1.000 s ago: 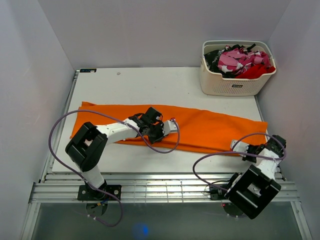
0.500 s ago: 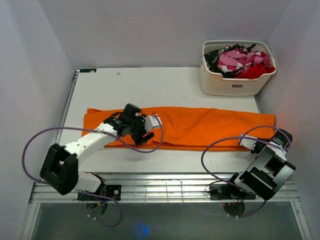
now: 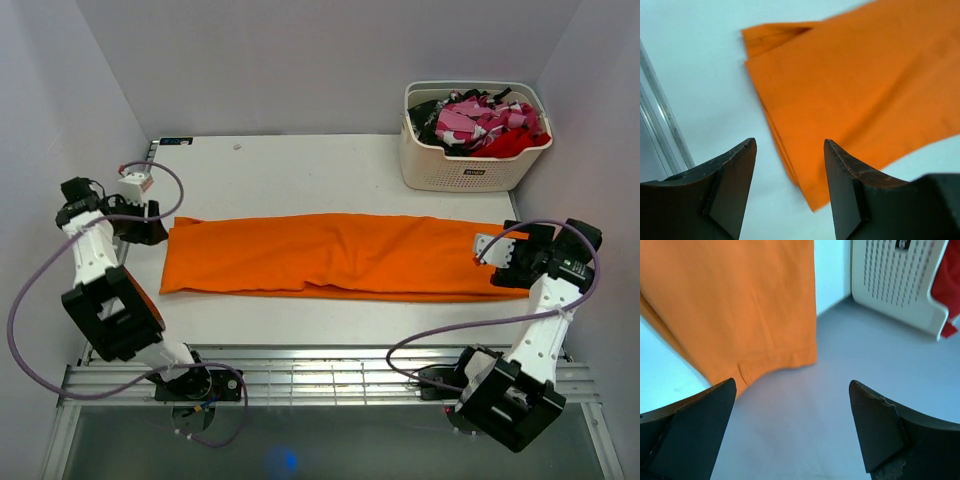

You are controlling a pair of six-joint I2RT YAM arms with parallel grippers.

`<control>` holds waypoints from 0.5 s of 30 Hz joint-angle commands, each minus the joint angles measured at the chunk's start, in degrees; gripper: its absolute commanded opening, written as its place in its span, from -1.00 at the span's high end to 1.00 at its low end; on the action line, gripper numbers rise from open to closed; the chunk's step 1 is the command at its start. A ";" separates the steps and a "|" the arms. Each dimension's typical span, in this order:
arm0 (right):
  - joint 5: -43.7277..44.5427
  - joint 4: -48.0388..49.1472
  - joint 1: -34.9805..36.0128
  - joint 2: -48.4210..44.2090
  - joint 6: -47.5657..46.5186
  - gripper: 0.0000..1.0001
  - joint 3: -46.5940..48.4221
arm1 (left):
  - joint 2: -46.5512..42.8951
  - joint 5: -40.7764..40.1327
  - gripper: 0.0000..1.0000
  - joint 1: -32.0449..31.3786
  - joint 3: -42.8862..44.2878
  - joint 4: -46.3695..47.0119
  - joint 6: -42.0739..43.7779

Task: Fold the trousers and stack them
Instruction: Fold the trousers

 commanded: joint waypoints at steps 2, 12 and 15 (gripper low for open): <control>-3.20 -8.47 10.53 -1.52 14.48 -0.90 -0.75 | 14.16 9.42 -0.29 4.48 12.56 -7.25 -1.83; -1.17 -1.17 26.72 14.29 47.99 -0.49 -0.14 | 33.70 12.58 -0.13 5.45 27.17 -3.67 -11.67; 0.76 1.90 29.79 15.71 51.87 -0.45 -2.07 | 35.81 14.34 -0.13 5.36 27.53 -1.56 -13.87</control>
